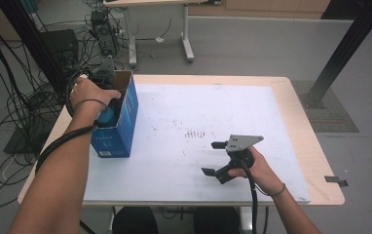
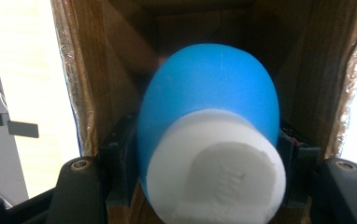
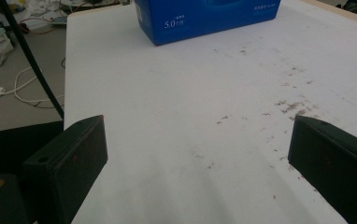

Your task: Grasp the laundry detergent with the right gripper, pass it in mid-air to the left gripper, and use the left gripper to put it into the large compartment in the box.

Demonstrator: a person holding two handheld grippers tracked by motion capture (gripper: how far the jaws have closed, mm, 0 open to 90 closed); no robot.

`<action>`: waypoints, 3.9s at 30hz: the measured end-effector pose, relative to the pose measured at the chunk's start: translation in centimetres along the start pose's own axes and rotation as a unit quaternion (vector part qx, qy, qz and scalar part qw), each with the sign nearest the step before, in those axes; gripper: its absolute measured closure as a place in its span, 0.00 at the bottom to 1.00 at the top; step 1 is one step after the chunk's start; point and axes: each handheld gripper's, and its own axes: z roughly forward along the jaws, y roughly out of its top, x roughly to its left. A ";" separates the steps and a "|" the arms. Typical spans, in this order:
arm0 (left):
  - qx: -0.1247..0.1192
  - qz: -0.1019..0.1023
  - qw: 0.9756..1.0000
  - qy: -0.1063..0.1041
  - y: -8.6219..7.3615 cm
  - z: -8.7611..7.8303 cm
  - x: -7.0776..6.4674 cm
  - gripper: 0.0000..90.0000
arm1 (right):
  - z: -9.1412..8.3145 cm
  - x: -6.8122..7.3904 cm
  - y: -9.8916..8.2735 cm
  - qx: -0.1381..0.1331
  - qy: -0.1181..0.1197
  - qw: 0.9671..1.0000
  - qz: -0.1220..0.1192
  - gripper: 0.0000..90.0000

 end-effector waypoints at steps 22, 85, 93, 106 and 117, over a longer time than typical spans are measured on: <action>0.001 -0.004 1.000 0.000 0.1 0.0 0.0 0.41 | 0.1 -0.1 0.1 0.001 -0.001 1.000 -0.001 0.05; 0.004 -0.006 1.000 -0.003 0.1 -0.8 0.0 0.37 | 0.2 -0.1 0.3 0.001 0.000 1.000 -0.001 0.05; -0.005 -0.006 1.000 -0.010 -0.3 -2.2 0.2 0.36 | 0.2 0.0 0.5 0.000 -0.002 1.000 -0.005 0.05; -0.021 -0.004 1.000 -0.007 -1.3 -5.0 0.5 0.34 | -0.1 0.1 1.1 -0.001 -0.003 1.000 -0.011 0.05; -0.042 0.008 0.999 -0.007 -2.3 -7.6 0.2 0.25 | -0.4 -0.2 0.9 -0.004 -0.007 1.000 -0.002 0.05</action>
